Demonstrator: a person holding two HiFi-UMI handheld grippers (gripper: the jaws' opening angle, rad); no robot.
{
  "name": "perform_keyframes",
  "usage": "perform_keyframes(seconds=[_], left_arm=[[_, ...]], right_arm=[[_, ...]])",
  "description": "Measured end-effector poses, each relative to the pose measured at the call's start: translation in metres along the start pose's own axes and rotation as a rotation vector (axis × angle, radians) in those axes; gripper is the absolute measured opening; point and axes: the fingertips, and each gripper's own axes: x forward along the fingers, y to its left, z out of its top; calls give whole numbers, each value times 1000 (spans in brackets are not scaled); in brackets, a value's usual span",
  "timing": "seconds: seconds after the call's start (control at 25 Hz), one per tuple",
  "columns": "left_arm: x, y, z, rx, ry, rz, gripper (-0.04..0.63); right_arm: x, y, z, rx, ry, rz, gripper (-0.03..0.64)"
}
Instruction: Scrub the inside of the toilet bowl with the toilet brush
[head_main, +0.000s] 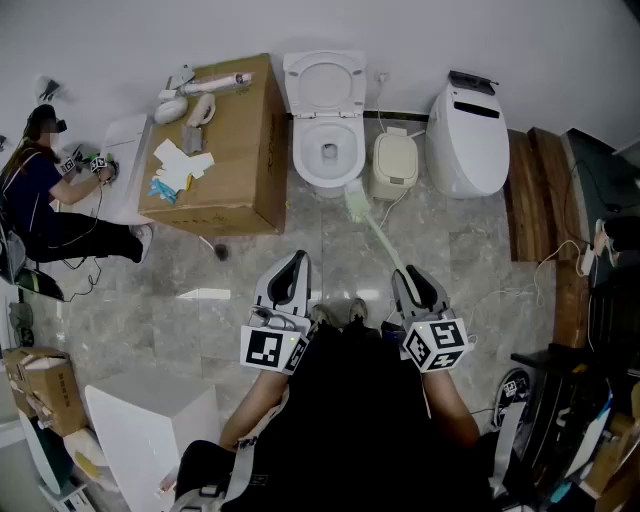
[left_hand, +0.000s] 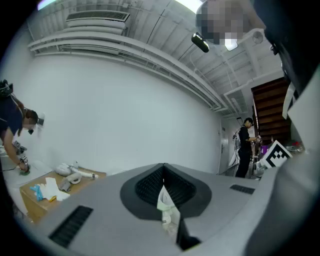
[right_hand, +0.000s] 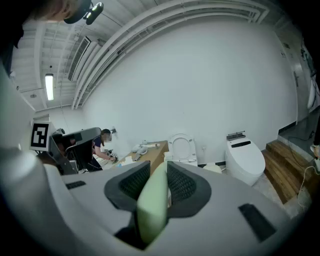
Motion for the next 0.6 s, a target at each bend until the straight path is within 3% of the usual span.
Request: perform_keyframes(seconds=[0.28, 0.6], left_arm=[[-11, 10, -1, -6, -3, -5, 8], [-29, 35, -10, -27, 3, -16, 8]], right_arm=[[2, 12, -6, 9, 1, -12, 115], [12, 27, -19, 122, 13, -39, 117]])
